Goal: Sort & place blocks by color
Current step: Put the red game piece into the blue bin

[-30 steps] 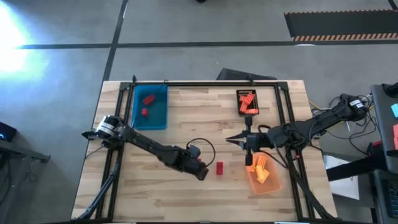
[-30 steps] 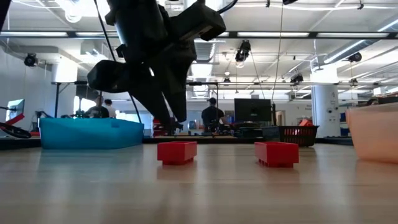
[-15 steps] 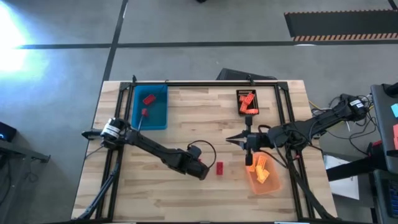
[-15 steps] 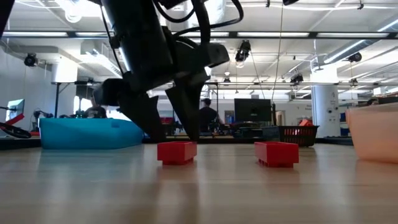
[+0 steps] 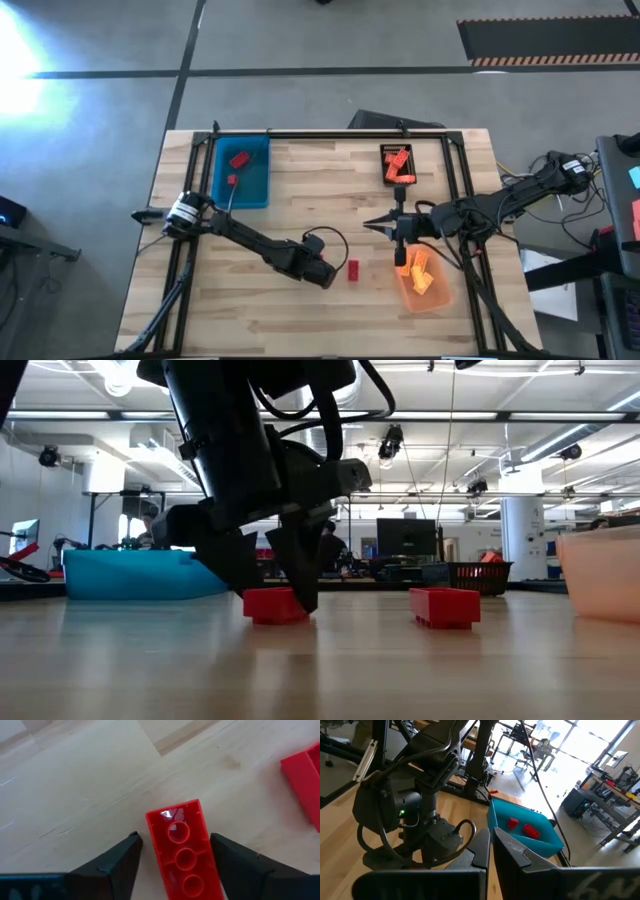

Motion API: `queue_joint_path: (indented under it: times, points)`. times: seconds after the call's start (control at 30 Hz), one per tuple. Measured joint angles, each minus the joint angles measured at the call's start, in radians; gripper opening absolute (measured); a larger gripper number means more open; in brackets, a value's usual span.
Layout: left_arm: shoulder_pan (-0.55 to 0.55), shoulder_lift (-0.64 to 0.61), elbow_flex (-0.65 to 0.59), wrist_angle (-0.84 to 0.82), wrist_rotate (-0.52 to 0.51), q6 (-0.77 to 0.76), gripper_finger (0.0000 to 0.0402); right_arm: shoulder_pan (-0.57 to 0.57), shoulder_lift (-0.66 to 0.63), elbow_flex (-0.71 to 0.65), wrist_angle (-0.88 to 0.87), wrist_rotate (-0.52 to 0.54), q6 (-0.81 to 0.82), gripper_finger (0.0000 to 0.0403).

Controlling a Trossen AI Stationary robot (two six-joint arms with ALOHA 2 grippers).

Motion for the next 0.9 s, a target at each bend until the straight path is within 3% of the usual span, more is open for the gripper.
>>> queue_joint_path:
  times: [0.2, 0.33, 0.5, 0.73, 0.9]
  points:
    - [0.001, -0.005, -0.001, 0.006, 0.012, 0.007, 0.0122, 0.0, 0.0, 0.0, -0.004, 0.0, 0.0, 0.0013]
    - [0.01, -0.02, -0.001, -0.026, 0.027, 0.093, 0.0123, 0.0, 0.0, 0.0, -0.012, 0.0, 0.0, 0.0013]
    - [0.071, -0.128, 0.004, -0.253, 0.019, 0.257, 0.0123, 0.0, 0.0, 0.0, -0.02, 0.0, 0.016, 0.0013]
    - [0.212, -0.359, -0.02, -0.492, -0.164, 0.487, 0.0123, 0.0, 0.0, 0.0, -0.021, 0.0, 0.028, 0.0013]
    - [0.366, -0.489, -0.116, -0.493, -0.25, 0.615, 0.0123, 0.0, 0.0, 0.0, -0.021, 0.0, 0.034, 0.0013]
